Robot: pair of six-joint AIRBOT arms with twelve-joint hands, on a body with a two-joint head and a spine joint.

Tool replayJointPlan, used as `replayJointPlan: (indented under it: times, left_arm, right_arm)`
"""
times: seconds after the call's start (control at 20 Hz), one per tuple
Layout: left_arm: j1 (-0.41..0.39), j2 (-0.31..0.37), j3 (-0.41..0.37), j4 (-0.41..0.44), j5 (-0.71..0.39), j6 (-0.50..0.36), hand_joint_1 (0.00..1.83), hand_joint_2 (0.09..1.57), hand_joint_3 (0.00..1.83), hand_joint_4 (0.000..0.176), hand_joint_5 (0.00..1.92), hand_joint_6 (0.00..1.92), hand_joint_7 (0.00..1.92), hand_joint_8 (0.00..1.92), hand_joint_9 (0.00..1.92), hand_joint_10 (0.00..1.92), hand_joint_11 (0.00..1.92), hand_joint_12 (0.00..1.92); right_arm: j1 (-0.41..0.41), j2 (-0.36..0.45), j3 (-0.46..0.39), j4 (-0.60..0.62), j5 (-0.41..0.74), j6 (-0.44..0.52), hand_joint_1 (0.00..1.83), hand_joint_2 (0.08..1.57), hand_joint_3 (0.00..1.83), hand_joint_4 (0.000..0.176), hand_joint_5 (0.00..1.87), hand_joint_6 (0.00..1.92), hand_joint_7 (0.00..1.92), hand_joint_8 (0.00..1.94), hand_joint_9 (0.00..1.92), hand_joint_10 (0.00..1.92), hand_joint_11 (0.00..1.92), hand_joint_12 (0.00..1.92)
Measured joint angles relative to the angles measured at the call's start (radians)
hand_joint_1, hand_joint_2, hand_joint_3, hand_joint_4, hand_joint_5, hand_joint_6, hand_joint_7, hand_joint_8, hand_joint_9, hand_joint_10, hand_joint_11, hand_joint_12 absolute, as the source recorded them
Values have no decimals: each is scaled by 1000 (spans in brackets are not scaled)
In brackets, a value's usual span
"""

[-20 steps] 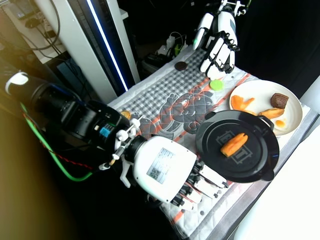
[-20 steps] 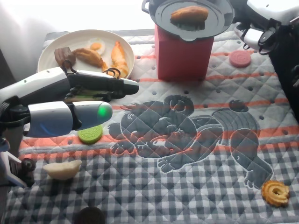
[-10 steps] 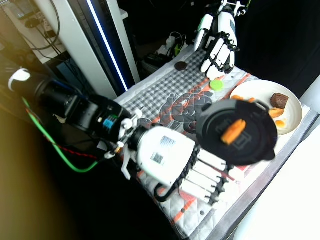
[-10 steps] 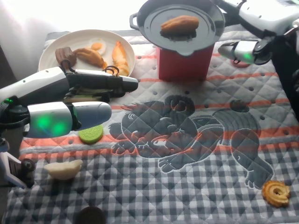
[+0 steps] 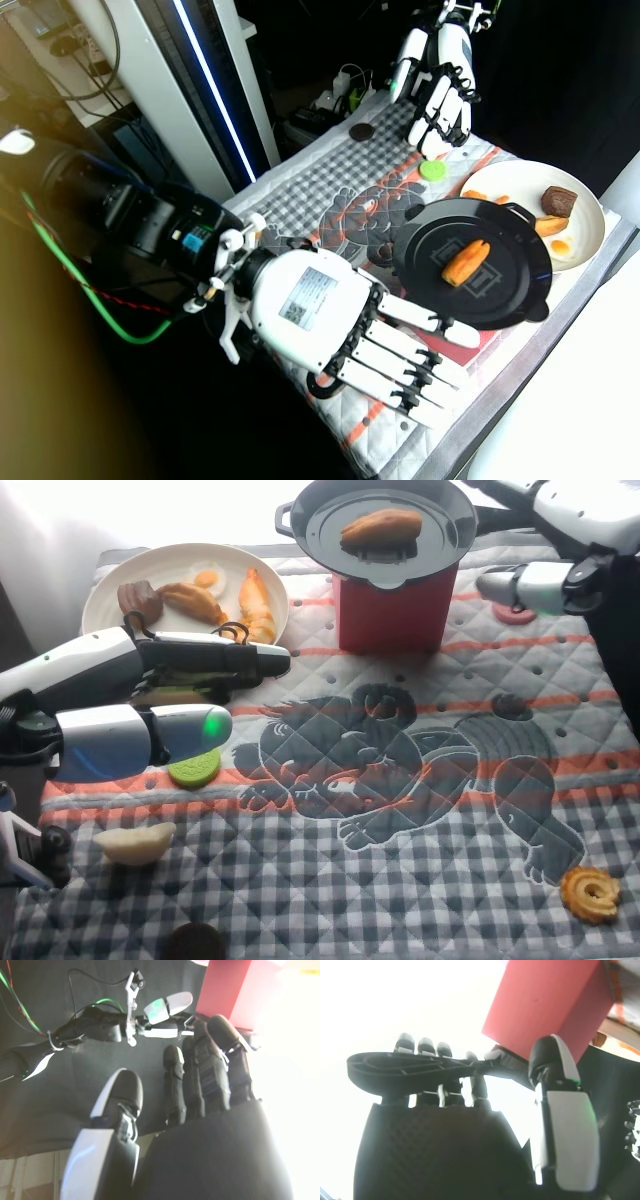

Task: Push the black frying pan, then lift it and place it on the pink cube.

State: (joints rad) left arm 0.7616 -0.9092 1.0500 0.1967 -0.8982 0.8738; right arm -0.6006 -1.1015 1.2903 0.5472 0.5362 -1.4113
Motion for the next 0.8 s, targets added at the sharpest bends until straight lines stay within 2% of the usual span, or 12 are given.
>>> replayJointPlan:
  times: [0.05,0.25,0.35,0.4,0.45,0.5,0.55,0.6,0.65,0.7,0.75,0.8]
  left_arm:
    - [0,0,0,-2,-2,0,661,1388,0,0,465,8,367,1,398,8,0,1305]
    - [13,11,-7,-23,-10,4,652,1364,0,0,463,4,379,4,408,11,0,1339]
    - [32,32,-29,-53,-25,19,675,1345,0,0,416,0,362,0,385,0,0,1273]
    - [33,35,-32,-53,-26,21,715,1336,0,0,382,0,355,0,380,1,0,1328]
    - [42,42,-39,-51,-36,28,715,1336,0,0,382,0,355,0,380,1,0,1328]
    - [51,53,-48,-54,-50,37,575,1340,0,0,308,1,300,0,346,3,0,1383]
    - [55,57,-49,-61,-60,41,530,1345,1,14,259,0,220,0,264,0,0,1301]
    - [58,63,-54,-76,-68,43,389,1352,1,38,171,0,43,0,82,0,0,1063]
    - [68,76,-63,-97,-87,50,327,1345,0,55,115,6,8,0,16,0,0,830]
    - [78,89,-72,-102,-100,54,327,1345,0,55,115,6,8,0,16,0,0,830]
    - [88,103,-77,-108,-116,61,125,1304,0,2,8,1,0,0,0,0,0,72]
    - [95,109,-81,-121,-135,61,125,1304,0,2,8,1,0,0,0,0,0,72]
  right_arm:
    - [0,21,-25,0,16,0,682,1197,0,155,0,0,0,0,0,0,0,0]
    - [-18,154,-161,-20,122,-1,621,1179,0,138,0,0,0,0,0,0,0,0]
    - [-60,245,-285,-69,219,-1,574,1198,3,165,0,0,0,0,0,0,0,0]
    - [-65,253,-295,-73,231,-1,507,1170,0,148,0,0,0,0,0,0,0,0]
    - [-80,276,-330,-96,264,-1,507,1170,0,148,0,0,0,0,0,0,0,0]
    - [-111,315,-383,-132,322,0,429,1169,0,135,0,0,0,0,0,0,0,0]
    - [-134,341,-417,-152,362,0,386,1148,0,167,0,0,0,0,0,0,0,0]
    - [-158,369,-451,-164,405,1,411,1174,0,132,0,0,0,0,0,0,0,0]
    - [-190,401,-483,-174,457,14,401,1150,0,121,0,0,0,0,0,0,0,0]
    - [-214,423,-504,-179,496,26,401,1150,0,121,0,0,0,0,0,0,0,0]
    - [-245,447,-524,-185,547,36,396,1134,0,125,0,0,0,0,0,0,0,0]
    - [-270,466,-544,-184,590,43,396,1134,0,125,0,0,0,0,0,0,0,0]
